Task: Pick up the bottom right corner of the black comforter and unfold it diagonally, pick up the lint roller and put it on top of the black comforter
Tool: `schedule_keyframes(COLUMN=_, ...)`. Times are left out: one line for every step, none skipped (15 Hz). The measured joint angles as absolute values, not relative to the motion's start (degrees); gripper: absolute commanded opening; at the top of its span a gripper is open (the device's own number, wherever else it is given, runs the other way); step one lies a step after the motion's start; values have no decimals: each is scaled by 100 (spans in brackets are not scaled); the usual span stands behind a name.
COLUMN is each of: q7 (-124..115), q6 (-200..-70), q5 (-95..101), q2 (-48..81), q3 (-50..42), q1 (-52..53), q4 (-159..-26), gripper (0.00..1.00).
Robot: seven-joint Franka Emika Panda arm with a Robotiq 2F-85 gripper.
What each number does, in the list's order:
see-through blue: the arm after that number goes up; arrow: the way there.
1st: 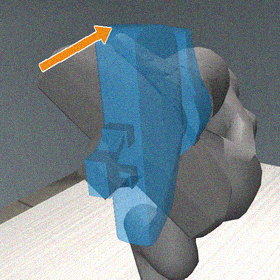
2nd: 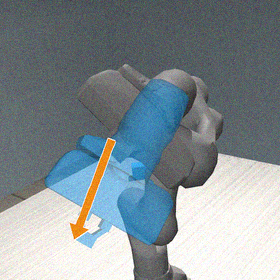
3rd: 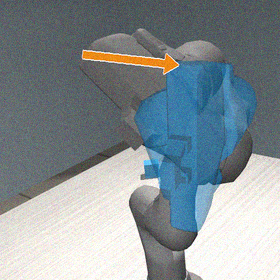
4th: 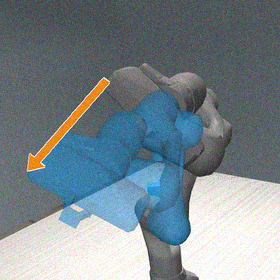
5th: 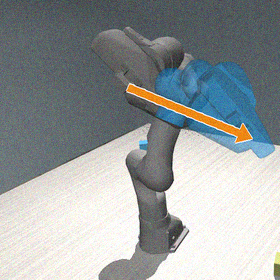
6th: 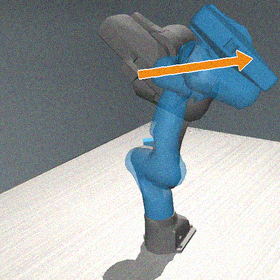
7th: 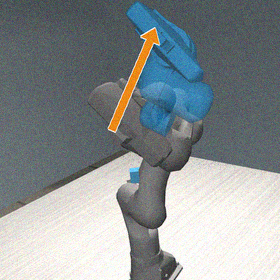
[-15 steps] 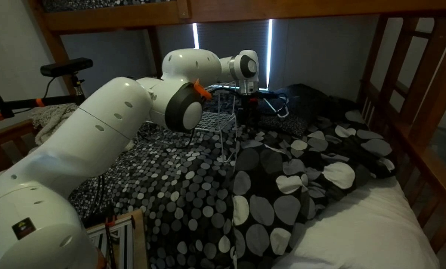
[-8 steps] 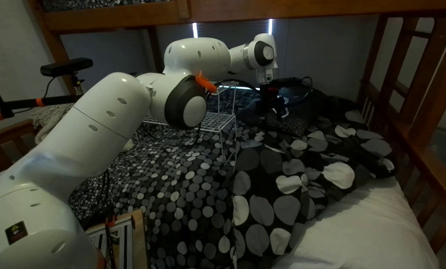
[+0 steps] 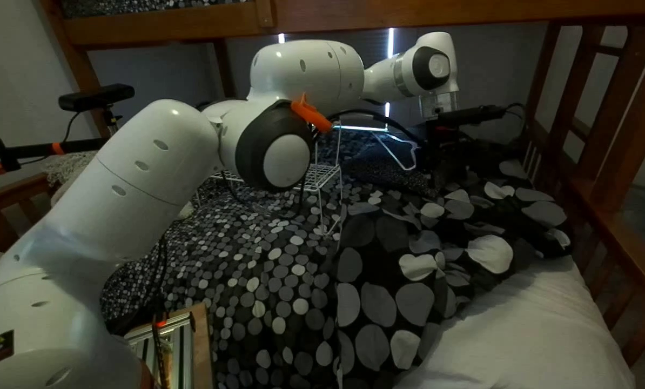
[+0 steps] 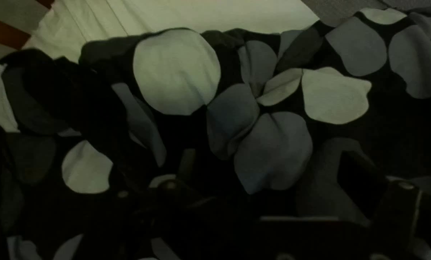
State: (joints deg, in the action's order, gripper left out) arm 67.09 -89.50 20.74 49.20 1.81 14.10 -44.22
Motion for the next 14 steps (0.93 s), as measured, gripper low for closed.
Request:
schedule_keyframes(q7=6669, q6=-9156, q5=2014, q2=4873, q3=180, q1=1235, q4=-4534, gripper=100)
schedule_keyframes(q7=6648, q6=-9401, q5=1956, q2=4825, q3=180, q1=1060, q4=-4675, gripper=100)
schedule_keyframes(q7=6636, q6=-9675, q5=1925, q2=4767, q3=176, q1=888, q4=-4847, gripper=100)
schedule_keyframes(q7=6637, q6=-9968, q5=1902, q2=4710, q3=174, q1=719, q4=-5043, gripper=100)
schedule_keyframes(q7=6650, q6=-10070, q5=1898, q2=4702, q3=177, q1=614, q4=-5119, gripper=100)
schedule_keyframes(q7=6652, q6=-10070, q5=1898, q2=4712, q3=177, q1=584, q4=-5109, gripper=100)
schedule_keyframes(q7=6651, q6=-10070, q5=1898, q2=4710, q3=179, q1=601, q4=-5097, gripper=100)
schedule_keyframes(q7=6650, q6=-10069, q5=1898, q2=4708, q3=181, q1=643, q4=-5087, gripper=100)
schedule_keyframes(q7=6644, q6=-10068, q5=1900, q2=4707, q3=181, q1=691, q4=-5084, gripper=100)
schedule_keyframes(q7=6637, q6=-10067, q5=1902, q2=4708, q3=181, q1=738, q4=-5084, gripper=100)
schedule_keyframes(q7=6636, q6=-10066, q5=1903, q2=4707, q3=181, q1=754, q4=-5083, gripper=100)
schedule_keyframes(q7=6587, q6=-10066, q5=1903, q2=4708, q3=176, q1=749, q4=-5083, gripper=100)
schedule_keyframes(q7=6503, q6=-10066, q5=1880, q2=4714, q3=172, q1=716, q4=-5084, gripper=100)
schedule_keyframes(q7=6425, q6=-10066, q5=1812, q2=4727, q3=171, q1=655, q4=-5088, gripper=100)
